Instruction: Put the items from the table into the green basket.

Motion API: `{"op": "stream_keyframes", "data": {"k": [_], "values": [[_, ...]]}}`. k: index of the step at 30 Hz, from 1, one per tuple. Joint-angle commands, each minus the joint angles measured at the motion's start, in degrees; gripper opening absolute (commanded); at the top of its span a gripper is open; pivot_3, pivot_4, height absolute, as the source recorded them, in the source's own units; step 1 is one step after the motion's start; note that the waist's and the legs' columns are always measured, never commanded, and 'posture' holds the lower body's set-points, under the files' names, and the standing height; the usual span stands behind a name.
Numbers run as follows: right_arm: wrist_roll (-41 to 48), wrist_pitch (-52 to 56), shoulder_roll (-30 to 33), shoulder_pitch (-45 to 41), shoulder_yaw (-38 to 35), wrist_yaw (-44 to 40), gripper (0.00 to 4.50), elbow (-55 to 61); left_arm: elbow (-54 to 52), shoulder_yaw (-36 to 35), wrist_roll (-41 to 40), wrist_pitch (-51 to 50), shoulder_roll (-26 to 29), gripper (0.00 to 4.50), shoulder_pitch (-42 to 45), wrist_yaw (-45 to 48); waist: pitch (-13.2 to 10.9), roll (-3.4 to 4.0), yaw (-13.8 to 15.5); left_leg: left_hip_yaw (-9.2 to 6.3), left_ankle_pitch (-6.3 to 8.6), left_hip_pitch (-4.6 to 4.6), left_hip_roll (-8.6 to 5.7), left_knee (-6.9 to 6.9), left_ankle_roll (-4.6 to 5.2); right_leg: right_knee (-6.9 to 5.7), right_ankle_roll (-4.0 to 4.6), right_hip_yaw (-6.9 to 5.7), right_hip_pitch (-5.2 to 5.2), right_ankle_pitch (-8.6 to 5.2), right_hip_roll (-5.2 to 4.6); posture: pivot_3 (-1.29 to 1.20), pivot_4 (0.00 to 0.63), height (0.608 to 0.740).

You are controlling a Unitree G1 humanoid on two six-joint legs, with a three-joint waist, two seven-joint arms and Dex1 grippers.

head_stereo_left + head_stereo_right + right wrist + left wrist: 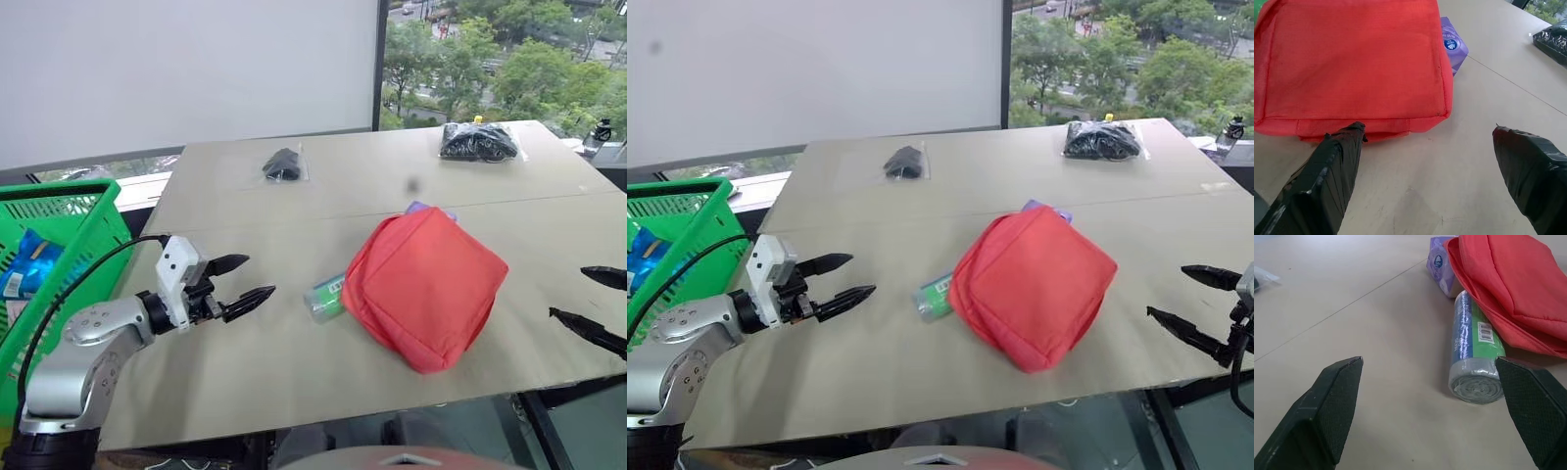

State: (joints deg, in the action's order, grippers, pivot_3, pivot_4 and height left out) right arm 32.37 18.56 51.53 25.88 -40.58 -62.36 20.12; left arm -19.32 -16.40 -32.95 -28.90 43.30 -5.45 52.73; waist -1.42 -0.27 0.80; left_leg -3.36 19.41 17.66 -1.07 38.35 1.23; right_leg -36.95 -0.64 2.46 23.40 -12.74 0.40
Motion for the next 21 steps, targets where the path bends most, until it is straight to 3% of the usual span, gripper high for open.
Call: {"op": "stream_keyframes", "data": {"k": [1,3,5,9,15,19,21], "values": [[2.02,-0.13,-1.05,-1.1,-1.69,0.82,4.5,4.34,-3.64,3.2,-3.59,-7.69,0.21,4.46,7.06,-2.94,-0.04,-0.05,0.11,0.0,0.0,0.0,0.0,0.0,0.0,0.0,0.0,0.0,0.0,0.0,0.0,0.02,0.0,0.74],[4.34,0.42,-2.61,-2.29,-0.35,2.35,4.5,8.54,-6.33,9.66,-10.17,-22.07,-2.38,4.46,18.76,-8.28,-0.16,-0.13,1.26,-0.05,0.0,0.07,-0.11,0.07,0.0,0.02,-0.03,-0.25,-0.01,0.01,0.03,0.01,0.0,0.74],[4.32,-0.34,-3.57,-1.88,-0.07,2.07,4.5,11.35,-4.59,11.54,-16.75,-35.04,-4.88,4.46,26.81,-11.87,-0.14,-0.11,1.58,-0.12,-0.01,0.08,-0.15,0.24,-0.01,0.04,-0.1,-0.34,-0.01,0.05,0.04,0.01,0.0,0.74],[5.03,0.1,-4.9,-0.44,-0.52,2.48,4.5,15.45,0.7,16.91,-17.36,-46.16,-10.16,4.46,35.92,-17.46,-0.01,0.08,-0.14,-0.15,0.06,0.05,-0.15,0.09,0.11,0.02,-0.1,0.01,-0.2,0.0,0.04,-0.02,0.0,0.74],[6.06,0.71,-5.71,0.91,-0.89,3.69,4.5,19.56,15.3,27.71,-7.21,-47.36,-20.56,4.46,45.5,-24.81,-0.07,-0.04,-1.21,-0.14,-0.01,0.11,-0.33,0.09,-0.04,0.07,-0.05,0.13,-0.14,0.03,-0.04,-0.08,0.0,0.74],[6.44,0.96,-6.28,1.89,-1.94,4.35,4.5,21.43,19.8,34.27,-1.76,-42.49,-21.88,4.46,47.32,-22.2,-0.07,-0.04,-1.75,-0.08,-0.02,0.08,-0.39,0.09,-0.06,0.07,-0.06,0.16,-0.16,0.01,-0.02,-0.12,0.0,0.74],[6.46,0.82,-6.66,2.44,-2.24,4.78,4.5,22.12,19.79,37.25,1.01,-38.33,-21.34,3.63,46.74,-20.01,-0.04,0.01,-2.02,-0.02,-0.03,0.05,-0.38,0.09,-0.07,0.07,-0.21,0.22,-0.16,-0.08,0.03,-0.12,0.0,0.74]]}}
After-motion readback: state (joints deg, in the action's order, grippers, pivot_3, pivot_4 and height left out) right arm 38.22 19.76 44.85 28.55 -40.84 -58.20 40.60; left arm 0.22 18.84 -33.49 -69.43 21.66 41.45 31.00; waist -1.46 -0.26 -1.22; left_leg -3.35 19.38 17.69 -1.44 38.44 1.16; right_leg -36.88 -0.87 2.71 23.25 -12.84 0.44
